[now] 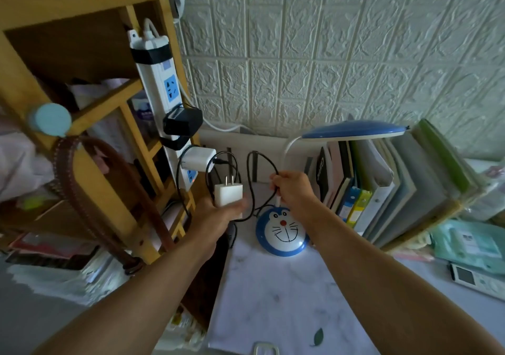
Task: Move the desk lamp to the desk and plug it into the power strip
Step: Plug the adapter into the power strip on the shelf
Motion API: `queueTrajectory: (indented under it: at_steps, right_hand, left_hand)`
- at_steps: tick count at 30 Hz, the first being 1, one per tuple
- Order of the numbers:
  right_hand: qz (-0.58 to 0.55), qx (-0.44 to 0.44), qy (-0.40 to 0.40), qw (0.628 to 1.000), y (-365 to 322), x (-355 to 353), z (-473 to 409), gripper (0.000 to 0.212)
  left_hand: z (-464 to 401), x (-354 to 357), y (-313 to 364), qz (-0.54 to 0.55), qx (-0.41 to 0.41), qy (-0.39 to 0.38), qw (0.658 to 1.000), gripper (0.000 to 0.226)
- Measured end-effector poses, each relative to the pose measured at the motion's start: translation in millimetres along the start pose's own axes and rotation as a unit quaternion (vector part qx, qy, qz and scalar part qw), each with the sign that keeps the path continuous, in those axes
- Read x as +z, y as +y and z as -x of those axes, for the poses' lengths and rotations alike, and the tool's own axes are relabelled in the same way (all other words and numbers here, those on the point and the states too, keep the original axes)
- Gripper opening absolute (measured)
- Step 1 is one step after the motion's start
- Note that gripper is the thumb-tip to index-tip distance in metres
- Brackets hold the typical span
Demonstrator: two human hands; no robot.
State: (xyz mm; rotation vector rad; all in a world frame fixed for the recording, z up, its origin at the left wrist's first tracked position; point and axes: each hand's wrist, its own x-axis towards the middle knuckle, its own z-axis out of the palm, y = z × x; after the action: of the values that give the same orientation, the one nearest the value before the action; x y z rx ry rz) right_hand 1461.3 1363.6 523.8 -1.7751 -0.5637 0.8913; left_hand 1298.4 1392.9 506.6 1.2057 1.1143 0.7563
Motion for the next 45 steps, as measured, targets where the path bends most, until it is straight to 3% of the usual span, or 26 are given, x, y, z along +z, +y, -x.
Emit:
queueTrajectory:
  at_steps: [4, 8, 12, 16, 20, 25, 31, 36, 41, 45]
  right_hand:
    - [0.075, 0.005, 0.033, 0.997, -6.6, -4.0, 2.0, 0.02]
    - [0.149, -0.058, 0.028, 0.987, -29.4, 2.1, 19.9, 0.035]
    - [0.079, -0.118, -0.044, 0.989, -59.0, 15.2, 41.6, 0.024]
    - [0.028, -0.155, -0.137, 0.978, -80.0, 22.1, 59.5, 0.033]
    - [0.012, -0.224, -0.13, 0.966, -92.4, 17.6, 68.4, 0.036]
    - [-0.045, -0.202, -0.08, 0.975, -100.9, 13.0, 74.1, 0.034]
    - [-0.041, -0.202, -0.026, 0.978, -105.4, 11.7, 76.5, 0.036]
    - [-0.05, -0.212, 0.007, 0.976, -106.5, 12.1, 78.3, 0.035]
    - [-0.045, -0.134, 0.049, 0.989, -99.4, 13.5, 73.8, 0.034]
    - [-0.021, -0.068, 0.068, 0.995, -91.4, 11.5, 68.7, 0.034]
  left_hand:
    - [9.4, -12.4, 14.4, 0.011, 0.015, -0.003, 1.0, 0.044]
    - [20.4, -18.2, 31.0, 0.014, 0.022, -0.005, 1.0, 0.028]
    - [29.7, -21.5, 45.5, 0.015, 0.036, -0.034, 0.999, 0.019]
    - [38.1, -25.0, 59.9, -0.006, 0.046, -0.046, 0.998, 0.018]
    - [45.6, -26.2, 73.5, 0.01, 0.062, -0.054, 0.997, 0.023]
    - [50.3, -22.8, 90.1, 0.015, 0.102, 0.012, 0.995, 0.07]
    - [53.2, -19.8, 100.6, 0.024, 0.118, 0.069, 0.99, 0.059]
    - [56.7, -27.8, 109.0, -0.071, 0.17, 0.119, 0.976, 0.032]
    - [62.7, -23.0, 118.8, -0.094, 0.228, 0.124, 0.961, 0.045]
    - [61.6, -17.5, 125.6, -0.085, 0.225, 0.124, 0.963, 0.034]
